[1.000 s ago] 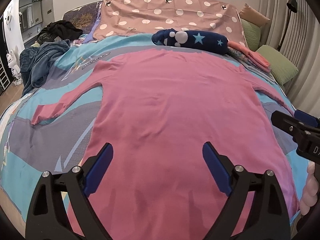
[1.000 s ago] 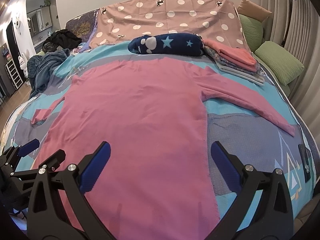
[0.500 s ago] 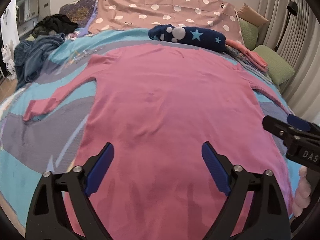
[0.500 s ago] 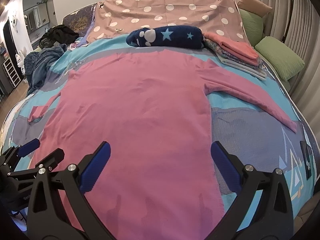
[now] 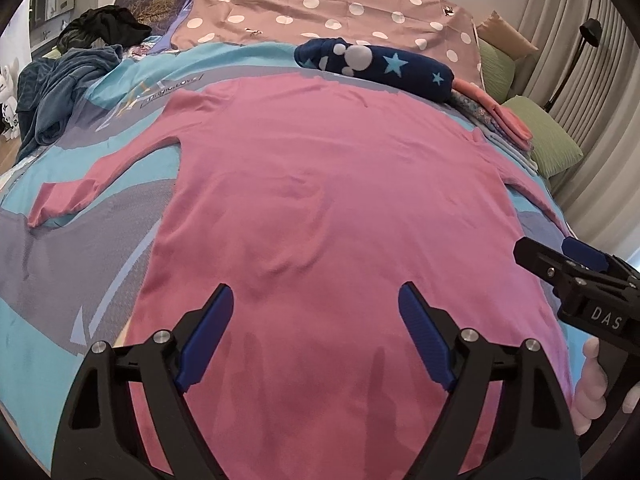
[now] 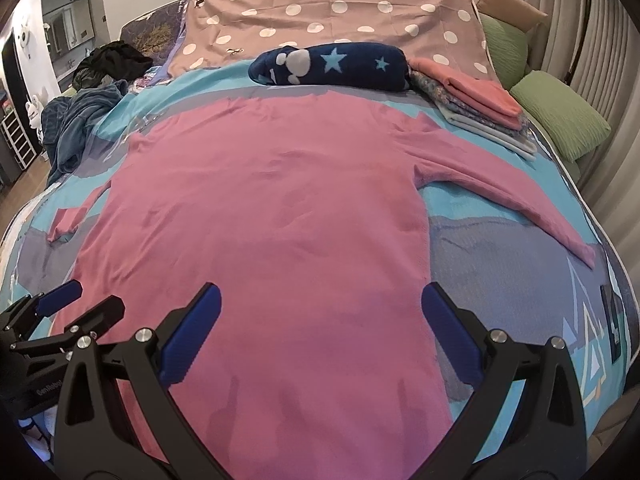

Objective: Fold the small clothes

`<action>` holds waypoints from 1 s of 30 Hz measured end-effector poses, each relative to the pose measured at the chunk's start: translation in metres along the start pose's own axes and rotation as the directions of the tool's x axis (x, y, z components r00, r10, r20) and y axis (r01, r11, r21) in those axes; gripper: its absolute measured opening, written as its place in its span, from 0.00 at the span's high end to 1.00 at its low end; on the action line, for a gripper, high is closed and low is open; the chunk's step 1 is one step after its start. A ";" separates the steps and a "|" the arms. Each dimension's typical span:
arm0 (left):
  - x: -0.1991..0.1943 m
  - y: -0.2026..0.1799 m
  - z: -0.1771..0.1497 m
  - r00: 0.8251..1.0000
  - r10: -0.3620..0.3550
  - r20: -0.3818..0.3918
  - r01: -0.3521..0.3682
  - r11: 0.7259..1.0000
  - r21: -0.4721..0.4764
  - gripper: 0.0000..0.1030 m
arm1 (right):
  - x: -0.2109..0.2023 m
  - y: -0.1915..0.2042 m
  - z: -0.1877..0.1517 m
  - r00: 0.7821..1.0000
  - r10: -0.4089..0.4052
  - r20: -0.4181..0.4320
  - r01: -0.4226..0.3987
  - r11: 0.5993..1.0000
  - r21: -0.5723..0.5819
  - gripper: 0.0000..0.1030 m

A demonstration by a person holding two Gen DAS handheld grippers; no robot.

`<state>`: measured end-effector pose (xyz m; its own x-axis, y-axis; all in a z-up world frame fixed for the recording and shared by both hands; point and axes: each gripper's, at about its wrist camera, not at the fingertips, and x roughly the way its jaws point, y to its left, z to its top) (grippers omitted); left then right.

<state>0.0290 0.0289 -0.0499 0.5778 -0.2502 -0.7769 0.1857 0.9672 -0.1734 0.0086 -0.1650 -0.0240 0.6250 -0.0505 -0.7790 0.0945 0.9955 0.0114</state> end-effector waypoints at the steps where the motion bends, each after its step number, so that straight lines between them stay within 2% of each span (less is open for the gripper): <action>1: -0.001 0.006 0.003 1.000 0.001 0.006 0.000 1.000 -0.012 0.20 | 0.002 0.000 0.002 1.000 0.001 0.001 -0.001 1.000 -0.001 0.02; 3: -0.003 0.023 0.008 1.000 0.005 0.021 -0.004 0.998 -0.059 0.23 | 0.005 0.000 0.004 1.000 0.003 0.001 -0.003 1.000 0.003 0.02; 5: -0.006 0.055 0.017 0.999 0.024 0.044 -0.017 0.988 -0.156 0.25 | 0.008 -0.002 0.007 1.000 0.000 0.000 0.000 1.000 0.011 0.02; 9: -0.003 0.138 0.027 0.995 0.074 0.061 -0.046 0.926 -0.374 0.34 | 0.020 -0.006 0.012 1.000 0.003 -0.022 -0.002 0.999 0.033 0.02; 12: 0.007 0.208 0.031 0.995 0.077 0.058 -0.035 0.850 -0.526 0.35 | 0.029 -0.005 0.014 0.999 0.019 -0.036 -0.018 0.999 0.028 0.02; 13: 0.012 0.232 0.030 0.996 0.071 0.058 -0.025 0.815 -0.578 0.35 | 0.031 -0.004 0.015 0.999 0.019 -0.037 -0.018 1.000 0.023 0.02; 15: 0.024 0.279 0.027 0.996 0.074 0.040 -0.027 0.731 -0.682 0.35 | 0.035 -0.004 0.017 0.999 0.022 -0.037 -0.021 1.000 0.017 0.02; 16: 0.031 0.304 0.024 0.996 0.082 0.036 -0.029 0.678 -0.734 0.36 | 0.036 -0.005 0.018 0.999 0.025 -0.035 -0.024 1.000 0.018 0.02; 17: 0.036 0.322 0.022 0.995 0.090 0.033 -0.033 0.641 -0.767 0.36 | 0.037 -0.007 0.019 0.999 0.026 -0.031 -0.025 0.999 0.021 0.02; 18: 0.044 0.344 0.021 0.994 0.103 0.022 -0.043 0.589 -0.807 0.37 | 0.038 -0.009 0.020 0.999 0.025 -0.028 -0.024 0.999 0.024 0.02; 19: 0.049 0.357 0.019 0.994 0.110 0.019 -0.046 0.559 -0.828 0.37 | 0.040 -0.011 0.020 0.999 0.023 -0.026 -0.022 0.999 0.026 0.02; 20: 0.058 0.376 0.019 0.993 0.119 0.019 -0.046 0.518 -0.854 0.38 | 0.042 -0.014 0.022 1.000 0.016 -0.024 -0.016 0.999 0.030 0.02; 22: 0.072 0.399 0.022 0.991 0.133 0.005 -0.058 0.465 -0.883 0.38 | 0.046 -0.019 0.023 1.000 -0.001 -0.028 0.002 0.999 0.041 0.02; 24: 0.088 0.417 0.032 0.988 0.151 -0.018 -0.084 0.442 -0.893 0.38 | 0.052 -0.026 0.026 0.999 -0.017 -0.040 0.019 0.998 0.059 0.02; 26: 0.097 0.431 0.043 0.978 0.202 -0.054 -0.139 0.437 -0.889 0.40 | 0.056 -0.032 0.028 0.998 -0.022 -0.051 0.026 0.997 0.077 0.02; 27: 0.098 0.435 0.045 0.977 0.210 -0.043 -0.134 0.442 -0.887 0.57 | 0.057 -0.033 0.029 0.998 -0.024 -0.051 0.028 0.996 0.084 0.02; 28: 0.100 0.439 0.049 0.978 0.205 -0.022 -0.114 0.449 -0.886 0.78 | 0.058 -0.034 0.029 0.998 -0.027 -0.050 0.031 0.996 0.084 0.02; 30: 0.102 0.441 0.058 0.984 0.175 0.032 -0.055 0.471 -0.881 0.95 | 0.061 -0.036 0.030 0.998 -0.034 -0.049 0.038 0.996 0.086 0.02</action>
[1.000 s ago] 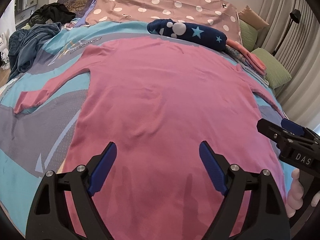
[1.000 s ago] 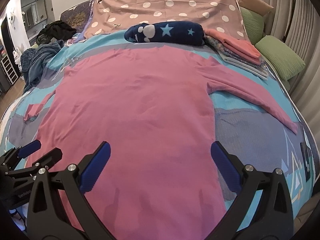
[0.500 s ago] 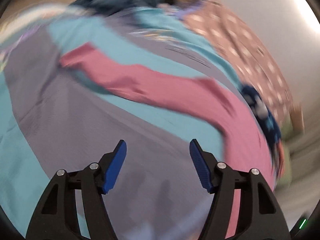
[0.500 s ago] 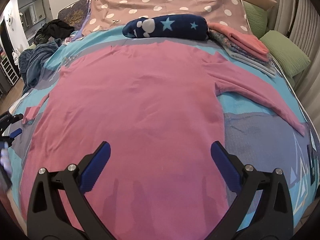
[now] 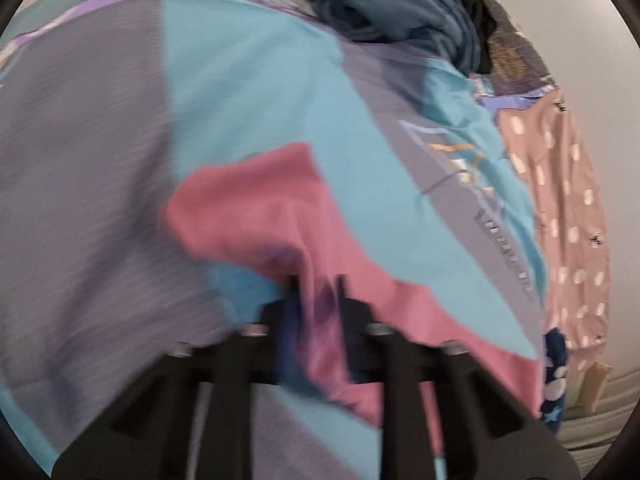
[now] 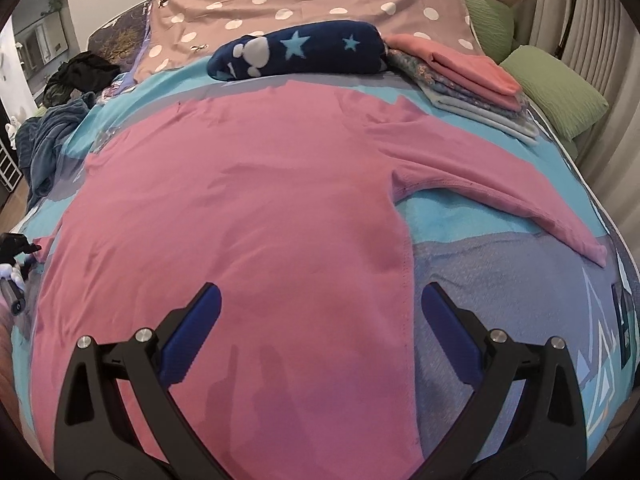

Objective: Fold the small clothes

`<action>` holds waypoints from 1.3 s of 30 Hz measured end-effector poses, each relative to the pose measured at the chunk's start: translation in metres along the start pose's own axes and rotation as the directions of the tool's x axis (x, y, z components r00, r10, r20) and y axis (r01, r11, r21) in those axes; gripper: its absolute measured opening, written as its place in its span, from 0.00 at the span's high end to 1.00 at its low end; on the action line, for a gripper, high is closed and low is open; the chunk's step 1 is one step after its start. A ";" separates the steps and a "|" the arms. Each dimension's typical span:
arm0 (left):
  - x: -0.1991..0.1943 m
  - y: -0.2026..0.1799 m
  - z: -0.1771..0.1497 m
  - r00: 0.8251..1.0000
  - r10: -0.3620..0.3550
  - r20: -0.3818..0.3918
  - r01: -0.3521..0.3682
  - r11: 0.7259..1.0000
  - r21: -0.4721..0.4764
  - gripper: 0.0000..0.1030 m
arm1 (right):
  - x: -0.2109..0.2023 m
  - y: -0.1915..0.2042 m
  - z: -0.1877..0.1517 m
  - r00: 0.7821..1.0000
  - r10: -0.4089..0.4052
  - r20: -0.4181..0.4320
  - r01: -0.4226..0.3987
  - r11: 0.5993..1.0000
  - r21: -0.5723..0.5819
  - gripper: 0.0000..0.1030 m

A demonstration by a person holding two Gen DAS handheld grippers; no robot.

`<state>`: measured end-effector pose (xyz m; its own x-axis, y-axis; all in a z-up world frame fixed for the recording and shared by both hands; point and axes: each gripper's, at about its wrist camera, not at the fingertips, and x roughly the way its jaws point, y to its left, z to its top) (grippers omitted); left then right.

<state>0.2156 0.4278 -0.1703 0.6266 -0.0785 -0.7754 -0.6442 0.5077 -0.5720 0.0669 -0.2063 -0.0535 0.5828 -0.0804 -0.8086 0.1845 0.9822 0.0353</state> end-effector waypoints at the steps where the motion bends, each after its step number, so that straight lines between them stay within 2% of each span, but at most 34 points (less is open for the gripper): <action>1: -0.001 -0.008 0.001 1.000 -0.019 0.006 0.019 1.000 0.025 0.95 | 0.002 -0.001 0.001 1.000 -0.003 -0.003 0.003 1.000 0.003 0.02; 3: -0.010 -0.032 -0.001 0.999 -0.024 0.032 0.020 0.994 0.109 0.96 | 0.007 -0.003 0.002 1.000 -0.004 -0.015 0.004 1.000 0.013 0.02; 5: -0.031 -0.073 -0.015 0.995 -0.086 0.049 0.072 0.969 0.238 0.96 | 0.009 -0.005 0.003 1.000 0.005 -0.015 -0.004 1.000 0.018 0.02; 6: -0.040 -0.093 -0.024 0.992 -0.120 0.048 0.101 0.951 0.294 0.96 | 0.009 -0.005 0.004 1.000 0.007 -0.012 -0.006 1.000 0.018 0.02; 8: -0.064 -0.138 -0.049 0.981 -0.188 0.043 0.152 0.891 0.429 0.96 | 0.010 -0.007 0.005 1.000 0.013 -0.008 -0.013 1.000 0.021 0.02; 10: -0.098 -0.196 -0.099 0.963 -0.268 0.032 0.194 0.768 0.611 0.96 | 0.009 -0.008 0.005 1.000 0.018 -0.009 -0.018 0.999 0.026 0.02; 11: -0.108 -0.212 -0.117 0.956 -0.293 0.021 0.206 0.720 0.662 0.96 | 0.009 -0.009 0.005 1.000 0.021 -0.007 -0.021 0.999 0.028 0.02; 12: -0.121 -0.235 -0.148 0.943 -0.332 -0.012 0.236 0.644 0.728 0.96 | 0.009 -0.009 0.005 1.000 0.022 -0.006 -0.022 0.999 0.027 0.02; 13: -0.130 -0.252 -0.175 0.932 -0.359 -0.056 0.269 0.579 0.770 0.95 | 0.008 -0.009 0.004 1.000 0.022 -0.007 -0.022 0.999 0.027 0.02; 14: -0.137 -0.272 -0.212 0.921 -0.371 -0.120 0.303 0.487 0.819 0.95 | 0.008 -0.011 0.004 1.000 0.023 -0.008 -0.022 0.999 0.029 0.02; 15: -0.137 -0.283 -0.237 0.920 -0.360 -0.155 0.309 0.424 0.851 0.93 | 0.008 -0.011 0.004 1.000 0.023 -0.009 -0.023 0.999 0.033 0.02; 17: -0.134 -0.297 -0.288 0.933 -0.306 -0.188 0.282 0.300 0.911 0.63 | 0.005 -0.015 0.003 1.000 0.024 -0.007 -0.024 0.999 0.041 0.02; 18: -0.131 -0.299 -0.316 0.943 -0.287 -0.172 0.245 0.244 0.938 0.46 | 0.004 -0.016 0.002 1.000 0.021 -0.005 -0.021 0.999 0.042 0.02; 20: -0.119 -0.295 -0.357 0.959 -0.237 -0.159 0.200 0.162 0.966 0.44 | 0.000 -0.020 0.001 1.000 0.014 0.002 -0.014 0.999 0.041 0.02; 21: -0.114 -0.291 -0.365 0.964 -0.206 -0.168 0.201 0.150 0.968 0.44 | -0.001 -0.023 0.002 1.000 0.011 0.007 -0.011 0.999 0.038 0.02; 22: -0.108 -0.284 -0.370 0.968 -0.181 -0.176 0.205 0.153 0.967 0.44 | -0.003 -0.025 0.003 1.000 0.008 0.013 -0.009 0.999 0.034 0.02; 24: -0.101 -0.270 -0.364 0.973 -0.152 -0.174 0.201 0.186 0.962 0.44 | -0.005 -0.027 0.009 1.000 0.018 0.023 -0.019 1.000 0.025 0.02; 27: -0.099 -0.253 -0.346 0.980 -0.135 -0.145 0.173 0.226 0.959 0.43 | -0.003 -0.024 0.025 0.993 0.120 0.014 -0.120 0.993 0.020 0.04; 28: -0.098 -0.251 -0.341 0.983 -0.129 -0.130 0.158 0.231 0.960 0.43 | 0.000 -0.020 0.032 0.984 0.180 0.008 -0.180 0.984 0.016 0.11; 30: -0.092 -0.247 -0.332 0.989 -0.107 -0.106 0.129 0.232 0.964 0.43 | 0.010 -0.010 0.048 0.949 0.314 -0.016 -0.314 0.949 0.009 0.24; 31: -0.089 -0.247 -0.329 0.990 -0.094 -0.104 0.124 0.231 0.965 0.43 | 0.018 -0.006 0.057 0.923 0.384 -0.035 -0.383 0.923 0.022 0.29; 33: -0.084 -0.248 -0.327 0.992 -0.078 -0.101 0.117 0.227 0.967 0.43 | 0.040 0.000 0.077 0.861 0.503 -0.076 -0.497 0.864 0.087 0.32; 35: -0.078 -0.249 -0.327 0.993 -0.059 -0.104 0.114 0.221 0.969 0.43 | 0.062 0.005 0.094 0.816 0.567 -0.111 -0.550 0.821 0.154 0.32; 37: -0.070 -0.253 -0.331 0.993 -0.046 -0.111 0.118 0.206 0.971 0.42 | 0.084 0.010 0.111 0.800 0.582 -0.145 -0.557 0.811 0.181 0.32; 39: -0.065 -0.256 -0.338 0.992 -0.042 -0.119 0.124 0.193 0.973 0.42 | 0.105 0.019 0.126 0.811 0.555 -0.183 -0.528 0.830 0.177 0.32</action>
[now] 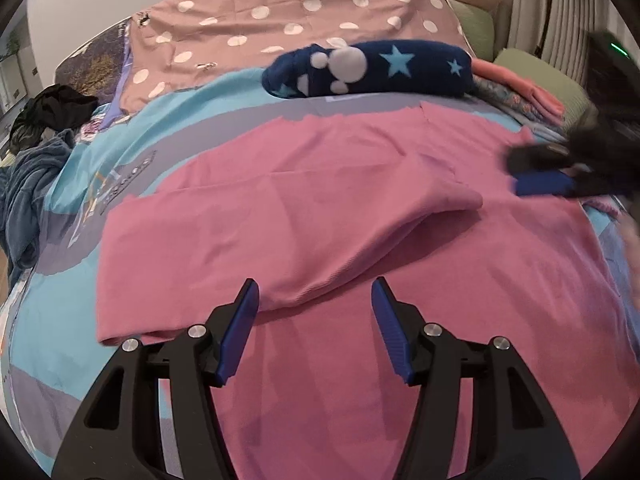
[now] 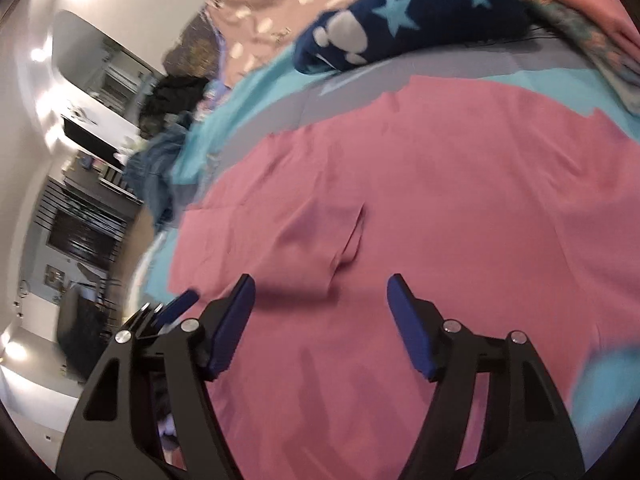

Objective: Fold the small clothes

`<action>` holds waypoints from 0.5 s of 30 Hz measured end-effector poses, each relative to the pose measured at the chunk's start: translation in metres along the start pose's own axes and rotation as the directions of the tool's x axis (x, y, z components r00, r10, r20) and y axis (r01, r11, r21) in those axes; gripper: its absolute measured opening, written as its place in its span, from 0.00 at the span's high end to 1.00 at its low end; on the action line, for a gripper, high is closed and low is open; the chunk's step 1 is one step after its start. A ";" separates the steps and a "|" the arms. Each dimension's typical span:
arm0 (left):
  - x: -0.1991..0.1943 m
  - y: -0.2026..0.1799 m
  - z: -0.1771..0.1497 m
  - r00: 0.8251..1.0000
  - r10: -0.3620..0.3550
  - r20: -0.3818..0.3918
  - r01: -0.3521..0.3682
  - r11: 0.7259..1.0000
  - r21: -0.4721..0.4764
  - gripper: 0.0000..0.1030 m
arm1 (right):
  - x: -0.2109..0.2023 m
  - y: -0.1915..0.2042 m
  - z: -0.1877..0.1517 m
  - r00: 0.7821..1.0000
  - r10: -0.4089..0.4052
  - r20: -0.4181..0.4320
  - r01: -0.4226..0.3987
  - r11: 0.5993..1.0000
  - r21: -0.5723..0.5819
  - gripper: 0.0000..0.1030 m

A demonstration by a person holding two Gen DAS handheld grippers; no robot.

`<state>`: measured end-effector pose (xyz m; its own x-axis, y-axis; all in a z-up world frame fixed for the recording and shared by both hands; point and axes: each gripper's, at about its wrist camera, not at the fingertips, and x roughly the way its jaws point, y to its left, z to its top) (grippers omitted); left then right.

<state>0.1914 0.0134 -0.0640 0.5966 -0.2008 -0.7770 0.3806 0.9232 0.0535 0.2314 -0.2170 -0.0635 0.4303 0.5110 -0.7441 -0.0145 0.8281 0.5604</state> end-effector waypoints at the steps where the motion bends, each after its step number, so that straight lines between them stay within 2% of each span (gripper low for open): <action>1: 0.002 -0.003 0.001 1.000 0.000 -0.001 0.000 1.000 0.005 0.42 | 0.010 -0.001 0.009 1.000 -0.017 -0.015 0.017 1.000 0.004 0.32; 4: 0.011 -0.009 0.004 1.000 -0.001 -0.010 0.001 1.000 0.013 0.42 | 0.035 0.003 0.025 0.999 -0.014 -0.045 0.015 1.000 0.009 0.31; 5: 0.014 -0.009 0.005 1.000 0.003 -0.014 -0.003 1.000 0.012 0.42 | 0.039 0.009 0.029 0.999 -0.023 -0.041 0.023 1.000 -0.010 0.36; 6: 0.018 -0.009 0.006 1.000 0.008 -0.018 -0.008 1.000 0.008 0.42 | 0.043 0.015 0.032 0.998 -0.037 -0.044 0.035 0.999 -0.041 0.78; 7: 0.021 -0.007 0.006 1.000 0.008 -0.020 -0.008 1.000 -0.001 0.41 | 0.044 0.020 0.035 0.998 -0.033 -0.059 0.029 0.997 -0.067 0.98; 8: 0.023 -0.005 0.007 1.000 0.004 -0.020 -0.005 1.000 -0.016 0.40 | 0.039 0.020 0.039 0.999 -0.017 -0.041 0.015 0.999 -0.052 1.00; 9: 0.023 -0.004 0.006 1.000 0.002 -0.018 -0.003 1.000 -0.026 0.38 | 0.017 0.018 0.047 0.998 0.028 0.055 -0.028 1.000 -0.011 1.00; 10: 0.023 -0.003 0.005 1.000 0.001 -0.015 -0.001 0.999 -0.032 0.37 | 0.002 0.012 0.055 0.994 0.023 0.111 -0.024 1.000 0.006 1.00; 11: 0.023 -0.004 0.004 1.000 0.002 -0.010 -0.002 0.999 -0.033 0.37 | -0.004 0.008 0.062 0.990 -0.004 0.143 0.002 1.000 0.017 1.00; 12: 0.024 -0.005 0.004 1.000 0.006 -0.009 -0.007 0.999 -0.031 0.36 | -0.008 0.002 0.070 0.983 -0.089 0.162 0.087 0.996 0.022 1.00; 13: 0.024 -0.006 0.003 1.000 0.011 -0.007 -0.011 1.000 -0.029 0.36 | -0.006 -0.003 0.074 0.979 -0.147 0.139 0.146 0.989 0.017 0.99; 15: 0.024 -0.008 0.004 1.000 0.021 -0.004 -0.021 1.000 -0.020 0.36 | 0.001 -0.015 0.072 0.986 -0.147 0.075 0.146 0.989 0.018 0.96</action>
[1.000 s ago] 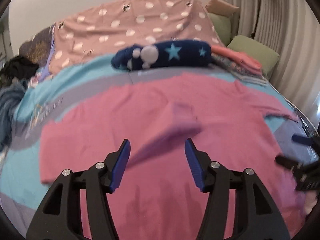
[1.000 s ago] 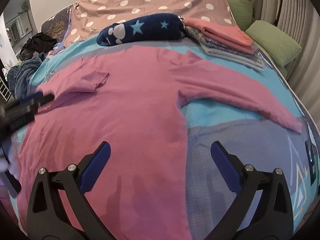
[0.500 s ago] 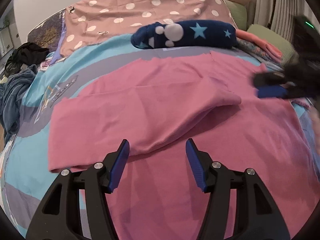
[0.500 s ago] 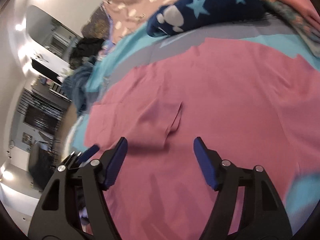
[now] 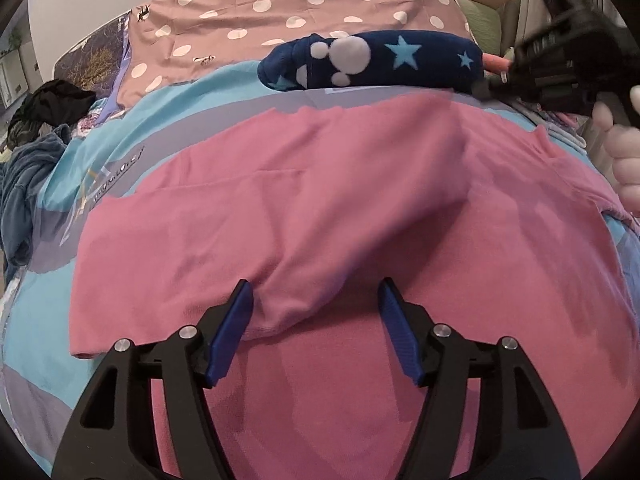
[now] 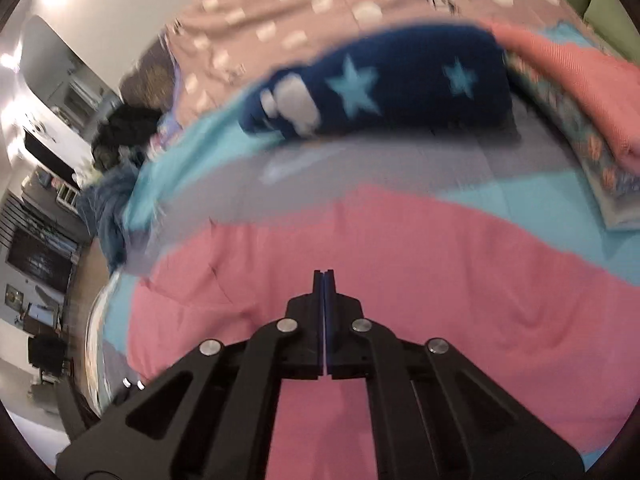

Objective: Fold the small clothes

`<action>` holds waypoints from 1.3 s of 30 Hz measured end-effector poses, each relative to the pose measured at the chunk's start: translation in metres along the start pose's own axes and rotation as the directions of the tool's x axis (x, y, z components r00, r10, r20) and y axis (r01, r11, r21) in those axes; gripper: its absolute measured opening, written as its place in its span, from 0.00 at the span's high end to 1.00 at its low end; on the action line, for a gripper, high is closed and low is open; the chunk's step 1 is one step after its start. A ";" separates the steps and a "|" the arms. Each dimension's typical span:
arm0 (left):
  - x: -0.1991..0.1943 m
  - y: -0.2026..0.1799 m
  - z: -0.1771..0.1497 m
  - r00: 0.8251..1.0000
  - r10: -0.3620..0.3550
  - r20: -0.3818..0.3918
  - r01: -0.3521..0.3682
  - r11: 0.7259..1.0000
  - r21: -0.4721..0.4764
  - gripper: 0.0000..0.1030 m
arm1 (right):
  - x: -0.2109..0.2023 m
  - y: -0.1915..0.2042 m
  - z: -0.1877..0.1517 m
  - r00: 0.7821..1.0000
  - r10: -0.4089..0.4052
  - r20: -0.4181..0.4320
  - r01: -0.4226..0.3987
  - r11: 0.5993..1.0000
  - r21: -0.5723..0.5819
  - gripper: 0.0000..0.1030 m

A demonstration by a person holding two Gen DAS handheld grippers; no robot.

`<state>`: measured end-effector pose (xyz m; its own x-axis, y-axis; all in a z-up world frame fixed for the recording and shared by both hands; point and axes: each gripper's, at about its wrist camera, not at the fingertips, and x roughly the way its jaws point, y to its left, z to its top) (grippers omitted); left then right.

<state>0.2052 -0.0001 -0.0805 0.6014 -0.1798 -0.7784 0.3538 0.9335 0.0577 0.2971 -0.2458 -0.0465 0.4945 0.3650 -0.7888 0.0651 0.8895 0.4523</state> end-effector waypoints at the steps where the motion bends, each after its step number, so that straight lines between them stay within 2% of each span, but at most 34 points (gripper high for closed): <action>1: 0.000 -0.001 0.000 1.000 0.002 0.003 -0.002 1.000 0.003 0.36 | 0.002 -0.002 -0.006 1.000 0.023 -0.020 -0.023 1.000 -0.013 0.96; 2: 0.000 -0.001 -0.001 1.000 0.000 0.004 0.000 1.000 0.001 0.36 | 0.003 0.000 -0.014 0.999 0.042 -0.033 -0.044 0.998 -0.043 0.96; 3: 0.000 0.000 -0.001 1.000 -0.004 0.003 0.004 1.000 -0.003 0.36 | 0.003 0.001 -0.020 0.997 0.056 -0.044 -0.059 0.996 -0.066 0.89; 4: 0.001 0.000 -0.001 1.000 -0.007 0.002 0.007 1.000 -0.007 0.35 | 0.004 0.005 -0.030 0.994 0.086 -0.068 -0.092 0.991 -0.096 0.75; 6: 0.001 0.001 0.000 1.000 -0.008 0.001 0.008 1.000 -0.009 0.35 | 0.005 0.014 -0.043 0.987 0.129 -0.098 -0.140 0.983 -0.121 0.59; 9: 0.001 -0.001 -0.001 1.000 0.003 0.002 -0.003 1.000 -0.002 0.35 | 0.015 0.029 -0.058 0.978 0.146 -0.147 -0.169 0.972 -0.162 0.56; 12: 0.002 -0.001 -0.002 1.000 0.012 0.004 -0.012 1.000 -0.003 0.33 | 0.032 0.047 -0.059 0.982 0.122 -0.142 -0.150 0.967 -0.206 0.41; 13: 0.002 -0.001 -0.002 1.000 0.012 0.002 -0.012 1.000 -0.005 0.33 | 0.039 0.054 -0.058 0.985 0.118 -0.124 -0.143 0.966 -0.216 0.47; 14: 0.003 0.000 -0.001 1.000 0.010 0.001 -0.010 1.000 -0.008 0.33 | 0.040 0.058 -0.057 0.988 0.104 -0.110 -0.127 0.966 -0.227 0.65; 15: 0.002 0.001 -0.001 1.000 0.007 0.002 -0.007 1.000 -0.014 0.33 | 0.042 0.063 -0.055 0.990 0.075 -0.116 -0.101 0.965 -0.241 0.95; 16: 0.001 0.003 -0.001 1.000 0.008 0.006 -0.008 1.000 -0.020 0.33 | 0.041 0.065 -0.054 0.989 0.067 -0.130 -0.096 0.968 -0.231 0.97; 18: -0.007 0.006 -0.002 0.999 0.030 0.025 -0.029 0.999 -0.035 0.33 | 0.015 0.062 -0.050 0.994 0.058 -0.090 -0.075 0.976 -0.205 0.97; 21: -0.031 0.015 -0.003 0.994 0.070 0.086 -0.067 0.997 -0.046 0.33 | -0.031 0.048 -0.046 0.999 -0.034 0.011 0.036 0.972 -0.230 0.97; 23: -0.044 0.022 -0.004 0.987 0.109 0.120 -0.105 0.994 -0.044 0.33 | -0.047 0.030 -0.041 0.997 -0.077 0.028 0.081 0.966 -0.246 0.91; 24: -0.047 0.026 -0.006 0.980 0.152 0.127 -0.149 0.988 -0.035 0.32 | -0.049 0.024 -0.041 0.997 -0.081 0.019 0.084 0.966 -0.243 0.84; 25: -0.045 0.030 -0.008 0.972 0.203 0.118 -0.203 0.979 -0.017 0.32 | -0.049 0.014 -0.040 0.996 -0.094 0.010 0.094 0.969 -0.229 0.64; 26: -0.043 0.032 -0.009 0.968 0.227 0.108 -0.227 0.974 -0.009 0.32 | -0.048 0.005 -0.041 0.993 -0.117 0.004 0.115 0.971 -0.209 0.55; 27: -0.039 0.039 -0.014 0.963 0.255 0.083 -0.256 0.967 -0.007 0.32 | -0.048 -0.003 -0.042 0.991 -0.134 0.003 0.132 0.971 -0.198 0.52; 29: -0.034 0.051 -0.020 0.963 0.269 0.033 -0.267 0.963 -0.038 0.32 | -0.049 -0.017 -0.047 0.989 -0.147 0.002 0.145 0.974 -0.174 0.53; 31: -0.030 0.070 -0.029 0.967 0.254 -0.020 -0.254 0.962 -0.101 0.32 | -0.045 -0.031 -0.051 0.993 -0.119 -0.025 0.114 0.985 -0.131 0.53; 33: -0.030 0.079 -0.032 0.968 0.249 -0.035 -0.252 0.958 -0.135 0.32 | -0.041 -0.033 -0.056 0.994 -0.095 -0.050 0.088 0.989 -0.120 0.53; 37: -0.028 0.086 -0.032 0.953 0.300 -0.048 -0.304 0.945 -0.120 0.32 | -0.034 -0.019 -0.071 0.996 -0.064 -0.067 0.049 0.976 -0.212 0.51; 38: -0.027 0.086 -0.032 0.950 0.307 -0.052 -0.311 0.943 -0.117 0.32 | -0.031 -0.013 -0.075 0.996 -0.057 -0.075 0.037 0.970 -0.241 0.48; 39: -0.024 0.089 -0.031 0.948 0.312 -0.057 -0.317 0.941 -0.117 0.32 | -0.029 -0.007 -0.079 0.995 -0.060 -0.078 0.037 0.964 -0.265 0.41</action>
<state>0.2001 0.0967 -0.0762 0.6402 0.1382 -0.7557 0.0585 0.9721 0.2274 0.2135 -0.2407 -0.0599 0.4209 0.3311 -0.8445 -0.1483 0.9436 0.2961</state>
